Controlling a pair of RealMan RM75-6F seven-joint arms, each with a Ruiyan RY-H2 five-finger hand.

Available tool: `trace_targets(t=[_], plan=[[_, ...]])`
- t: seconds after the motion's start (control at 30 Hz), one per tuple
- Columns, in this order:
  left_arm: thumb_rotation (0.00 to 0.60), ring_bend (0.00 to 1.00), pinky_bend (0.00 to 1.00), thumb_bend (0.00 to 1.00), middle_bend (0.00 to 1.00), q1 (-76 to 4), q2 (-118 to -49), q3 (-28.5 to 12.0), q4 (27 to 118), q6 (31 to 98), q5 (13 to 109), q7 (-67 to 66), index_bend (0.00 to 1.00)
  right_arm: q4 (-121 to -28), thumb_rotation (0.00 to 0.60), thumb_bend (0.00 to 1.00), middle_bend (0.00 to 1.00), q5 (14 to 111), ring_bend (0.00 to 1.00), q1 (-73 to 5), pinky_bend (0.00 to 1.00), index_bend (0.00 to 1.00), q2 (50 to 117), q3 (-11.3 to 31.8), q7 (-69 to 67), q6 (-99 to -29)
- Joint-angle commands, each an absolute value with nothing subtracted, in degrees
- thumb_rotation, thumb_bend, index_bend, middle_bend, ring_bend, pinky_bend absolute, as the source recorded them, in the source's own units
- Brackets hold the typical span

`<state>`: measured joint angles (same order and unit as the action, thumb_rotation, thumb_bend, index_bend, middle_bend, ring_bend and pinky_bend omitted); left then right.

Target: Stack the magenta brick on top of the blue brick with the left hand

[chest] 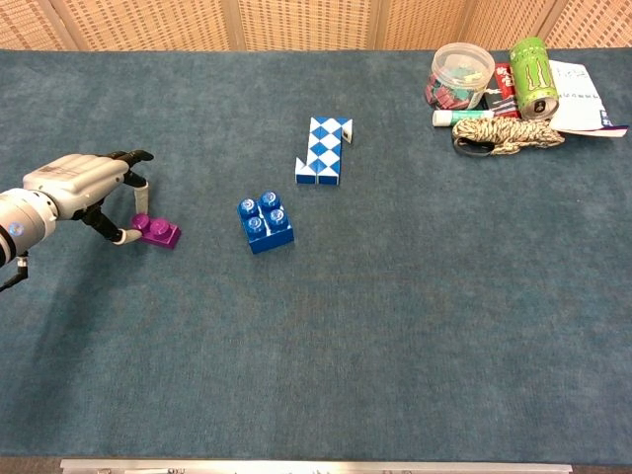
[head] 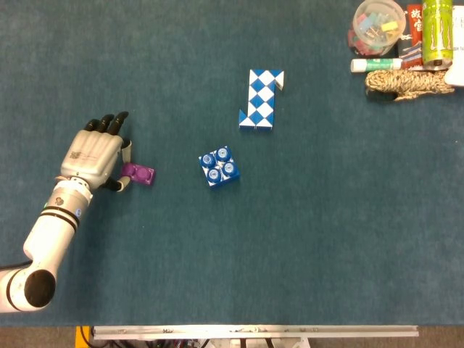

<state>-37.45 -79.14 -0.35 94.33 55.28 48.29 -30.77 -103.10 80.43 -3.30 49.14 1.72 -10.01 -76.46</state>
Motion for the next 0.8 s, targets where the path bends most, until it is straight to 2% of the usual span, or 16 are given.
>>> trace_targets(t=[0.03,0.43,0.8], plan=[[0.600,0.00,0.10,0.26,0.00,-37.5,-79.1,-0.3,94.4,55.3,48.4,-30.6,0.46,-103.1,0.600,0.78,0.39,80.4,0.25,-3.3,0.00,0.52,49.1,1.7,-10.0,-76.5],[0.600,0.00,0.10,0.26,0.00,-37.2,-79.2,-0.2,94.2,55.3,49.4,-29.5,0.41,-103.1,0.600,0.78,0.39,80.4,0.25,-3.3,0.00,0.52,49.2,1.7,-9.9,-76.4],[0.600,0.00,0.10,0.27,0.00,-36.9,-79.5,-0.3,94.0,55.7,50.6,-28.5,0.46,-103.1,0.600,0.78,0.39,80.4,0.25,-3.3,0.00,0.52,49.1,1.7,-10.0,-76.4]])
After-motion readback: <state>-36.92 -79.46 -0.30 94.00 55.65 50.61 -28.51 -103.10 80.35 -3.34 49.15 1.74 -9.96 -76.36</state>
